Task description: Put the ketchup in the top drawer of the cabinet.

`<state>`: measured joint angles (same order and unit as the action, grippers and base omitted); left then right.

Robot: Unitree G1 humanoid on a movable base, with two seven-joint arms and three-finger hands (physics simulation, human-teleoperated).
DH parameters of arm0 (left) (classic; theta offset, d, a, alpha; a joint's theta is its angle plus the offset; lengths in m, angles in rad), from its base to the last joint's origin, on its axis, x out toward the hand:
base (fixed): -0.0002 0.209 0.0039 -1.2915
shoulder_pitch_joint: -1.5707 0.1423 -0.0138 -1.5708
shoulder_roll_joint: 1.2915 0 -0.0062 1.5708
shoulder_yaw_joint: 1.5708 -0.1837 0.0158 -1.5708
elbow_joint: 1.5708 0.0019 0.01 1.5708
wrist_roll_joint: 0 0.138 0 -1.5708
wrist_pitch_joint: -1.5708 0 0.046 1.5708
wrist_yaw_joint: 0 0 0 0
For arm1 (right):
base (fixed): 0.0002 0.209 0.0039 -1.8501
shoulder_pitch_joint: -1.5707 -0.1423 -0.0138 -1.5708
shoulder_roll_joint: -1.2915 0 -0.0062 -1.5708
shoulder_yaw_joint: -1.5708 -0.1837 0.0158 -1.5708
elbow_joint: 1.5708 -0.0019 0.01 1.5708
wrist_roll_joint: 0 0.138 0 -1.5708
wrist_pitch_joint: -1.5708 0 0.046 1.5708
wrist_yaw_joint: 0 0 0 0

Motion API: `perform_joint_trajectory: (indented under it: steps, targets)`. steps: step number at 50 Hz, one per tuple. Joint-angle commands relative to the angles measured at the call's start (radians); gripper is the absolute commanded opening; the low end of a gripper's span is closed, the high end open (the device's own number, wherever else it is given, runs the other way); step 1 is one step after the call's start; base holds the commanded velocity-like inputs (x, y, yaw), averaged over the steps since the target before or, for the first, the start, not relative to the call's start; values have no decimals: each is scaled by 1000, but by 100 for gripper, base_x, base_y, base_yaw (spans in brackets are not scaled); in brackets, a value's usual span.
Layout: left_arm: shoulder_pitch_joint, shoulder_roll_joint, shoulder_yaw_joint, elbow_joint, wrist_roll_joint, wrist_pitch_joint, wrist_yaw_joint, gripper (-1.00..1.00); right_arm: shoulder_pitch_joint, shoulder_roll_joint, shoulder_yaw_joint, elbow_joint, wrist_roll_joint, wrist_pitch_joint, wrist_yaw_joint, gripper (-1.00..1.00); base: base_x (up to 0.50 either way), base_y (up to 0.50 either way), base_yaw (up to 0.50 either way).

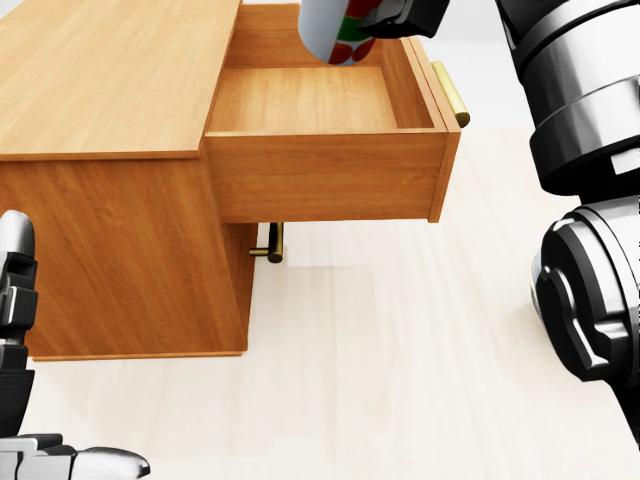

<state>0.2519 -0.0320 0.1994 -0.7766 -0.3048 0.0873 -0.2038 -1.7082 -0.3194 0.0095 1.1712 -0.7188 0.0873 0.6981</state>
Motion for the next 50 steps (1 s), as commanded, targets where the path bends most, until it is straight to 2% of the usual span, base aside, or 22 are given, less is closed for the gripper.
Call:
perform_joint_trajectory:
  steps: [1,50]
  targets:
    - [4,-1,0,3,0,0,-4,100,18,13,-11,0,-10,0,0,-100,0,0,0]
    - [-4,4,-3,16,3,0,0,100,78,-5,-15,67,-43,0,0,-100,0,0,0]
